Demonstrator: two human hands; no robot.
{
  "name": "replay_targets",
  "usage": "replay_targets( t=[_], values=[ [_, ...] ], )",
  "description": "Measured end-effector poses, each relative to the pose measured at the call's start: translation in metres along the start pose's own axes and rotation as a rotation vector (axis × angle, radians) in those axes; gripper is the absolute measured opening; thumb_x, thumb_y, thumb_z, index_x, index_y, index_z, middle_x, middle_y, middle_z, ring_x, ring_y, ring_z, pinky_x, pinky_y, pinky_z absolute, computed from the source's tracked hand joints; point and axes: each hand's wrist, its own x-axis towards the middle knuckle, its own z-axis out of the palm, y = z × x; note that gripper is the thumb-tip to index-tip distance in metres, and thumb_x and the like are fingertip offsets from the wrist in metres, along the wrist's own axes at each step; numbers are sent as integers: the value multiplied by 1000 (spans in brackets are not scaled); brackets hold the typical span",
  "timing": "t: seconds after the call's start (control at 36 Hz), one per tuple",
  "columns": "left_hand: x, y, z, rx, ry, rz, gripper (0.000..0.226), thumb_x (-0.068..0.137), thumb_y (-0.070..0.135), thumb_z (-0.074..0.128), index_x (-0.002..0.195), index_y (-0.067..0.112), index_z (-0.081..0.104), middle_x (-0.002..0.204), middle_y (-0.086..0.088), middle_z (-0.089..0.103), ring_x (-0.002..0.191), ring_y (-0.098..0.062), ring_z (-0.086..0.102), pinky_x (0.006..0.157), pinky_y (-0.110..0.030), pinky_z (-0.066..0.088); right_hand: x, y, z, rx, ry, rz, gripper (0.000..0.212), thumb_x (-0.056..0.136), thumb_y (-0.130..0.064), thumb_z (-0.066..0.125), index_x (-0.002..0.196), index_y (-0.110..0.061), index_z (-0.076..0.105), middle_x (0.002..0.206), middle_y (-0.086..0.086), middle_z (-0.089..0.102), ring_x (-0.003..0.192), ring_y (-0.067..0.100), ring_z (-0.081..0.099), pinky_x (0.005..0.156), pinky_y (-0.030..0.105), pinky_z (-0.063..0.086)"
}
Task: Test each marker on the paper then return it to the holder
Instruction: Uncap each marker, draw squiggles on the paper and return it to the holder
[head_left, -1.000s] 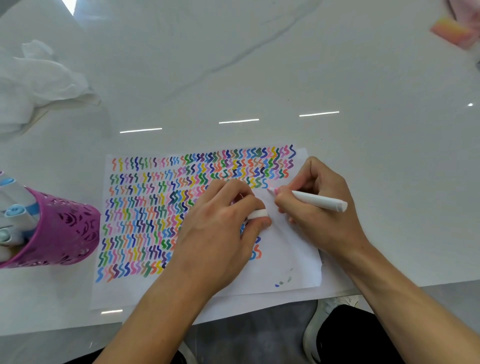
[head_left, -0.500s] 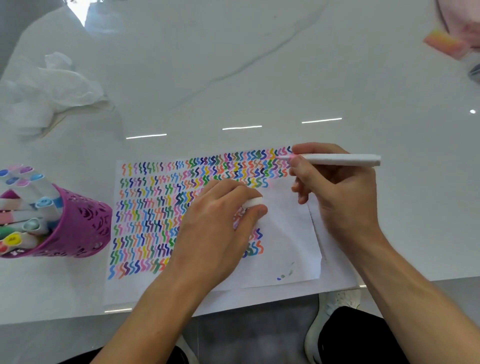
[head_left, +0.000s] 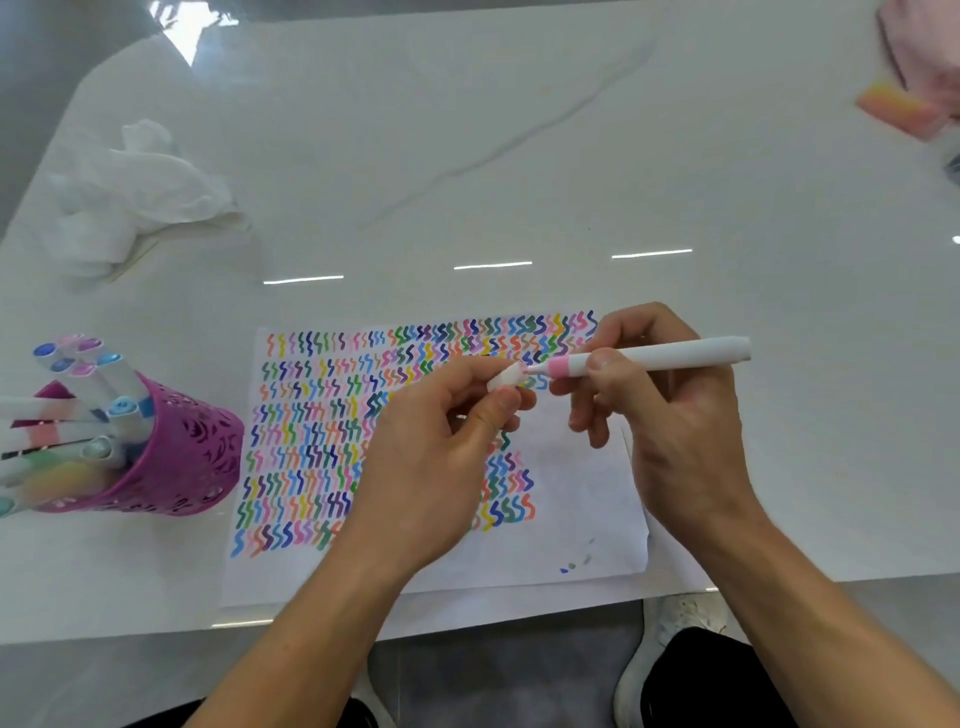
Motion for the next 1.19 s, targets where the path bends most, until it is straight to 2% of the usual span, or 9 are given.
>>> replay_targets(
  t=[0.08,0.19,0.36,0.56,0.69,0.83,1.0,1.11,1.19],
  values=[
    [-1,1,1,65,-10,18,17,98,23,63,106,36,71,94,15,74,88,-9,70,83,-40,58,1,1,1,-17,-28,22,17,85,-35,65,88,-18,64,74,17,71,57,28,63,49,34,48],
    [0,2,1,80,32,45,18,96,28,65,104,43,70,89,9,73,86,-16,69,79,-46,57,3,-1,0,-35,-35,45,15,87,-33,70,89,-18,67,70,9,72,56,24,64,50,28,49],
    [0,6,2,138,45,140,27,95,23,66,108,47,69,85,14,68,80,-12,67,72,-32,56,5,-4,-5,-32,-45,58,5,88,-17,70,87,-12,71,65,8,70,53,21,64,50,25,49],
    [0,3,2,263,52,210,17,97,18,64,109,24,74,79,13,63,72,-6,63,63,-10,44,6,-3,-9,42,-122,122,7,94,-11,71,93,-3,70,72,13,74,60,27,71,55,29,57],
    [1,-1,7,380,102,267,12,99,20,62,102,23,73,76,11,61,73,-11,59,64,-24,43,7,-1,-9,141,-171,192,16,96,-16,64,97,-1,69,78,15,75,66,32,74,62,33,60],
    [0,0,8,399,120,311,13,99,19,61,102,23,73,79,13,62,74,-11,57,65,-28,45,5,1,-7,165,-184,185,18,97,-16,63,88,-19,78,79,16,75,67,34,74,63,34,60],
    [1,7,2,407,139,344,14,98,25,63,106,28,74,79,13,62,76,-11,58,64,-20,42,6,2,-6,201,-176,202,15,98,-17,64,94,-8,76,80,17,74,69,34,72,66,34,59],
    [-1,12,-4,242,160,310,15,95,31,67,107,37,74,84,12,70,79,-17,65,65,-27,50,9,-1,-4,241,-183,232,10,94,-19,69,98,-12,75,76,16,73,65,31,70,63,32,58],
    [-2,18,-9,-10,185,242,12,89,29,75,100,34,78,82,-1,74,76,-24,70,70,-47,57,11,0,-3,215,-107,235,35,87,-25,76,114,-10,61,73,14,71,60,30,68,58,32,57]
  ],
)
